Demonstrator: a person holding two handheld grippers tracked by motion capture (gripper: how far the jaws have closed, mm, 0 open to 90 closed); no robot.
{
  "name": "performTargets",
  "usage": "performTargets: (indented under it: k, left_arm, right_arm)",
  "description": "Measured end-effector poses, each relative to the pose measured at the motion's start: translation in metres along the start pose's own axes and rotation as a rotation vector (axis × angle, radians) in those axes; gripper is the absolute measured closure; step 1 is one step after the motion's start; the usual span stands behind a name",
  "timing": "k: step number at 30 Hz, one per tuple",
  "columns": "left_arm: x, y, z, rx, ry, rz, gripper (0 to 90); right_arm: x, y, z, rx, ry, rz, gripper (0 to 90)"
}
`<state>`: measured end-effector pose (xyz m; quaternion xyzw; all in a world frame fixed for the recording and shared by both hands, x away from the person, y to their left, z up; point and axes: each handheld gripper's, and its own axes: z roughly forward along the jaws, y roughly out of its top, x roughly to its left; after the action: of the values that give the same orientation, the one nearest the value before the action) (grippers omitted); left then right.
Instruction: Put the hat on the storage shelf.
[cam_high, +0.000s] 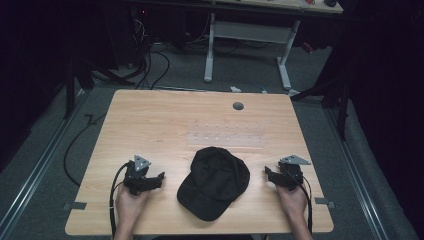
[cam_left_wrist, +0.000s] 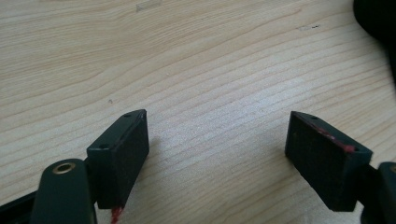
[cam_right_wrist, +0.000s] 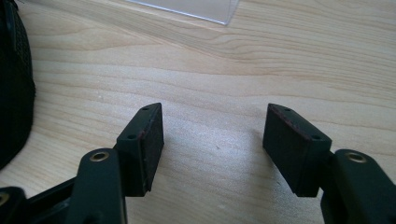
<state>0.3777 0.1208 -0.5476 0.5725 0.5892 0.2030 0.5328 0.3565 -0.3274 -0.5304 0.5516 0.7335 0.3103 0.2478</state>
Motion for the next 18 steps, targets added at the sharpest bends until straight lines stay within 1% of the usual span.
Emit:
performTargets:
  k: [15, 18]
  left_arm:
    - [-0.0003, -0.0001, 0.0001, -0.002, 0.005, -0.001, 21.7]
    - [-0.0001, 0.0002, -0.0002, -0.004, 0.008, -0.007, 23.3]
  right_arm:
    - [0.0003, 0.0000, -0.0001, 0.000, 0.004, 0.002, 38.7]
    - [0.0002, 0.0000, -0.0001, -0.001, 0.006, 0.000, 39.0]
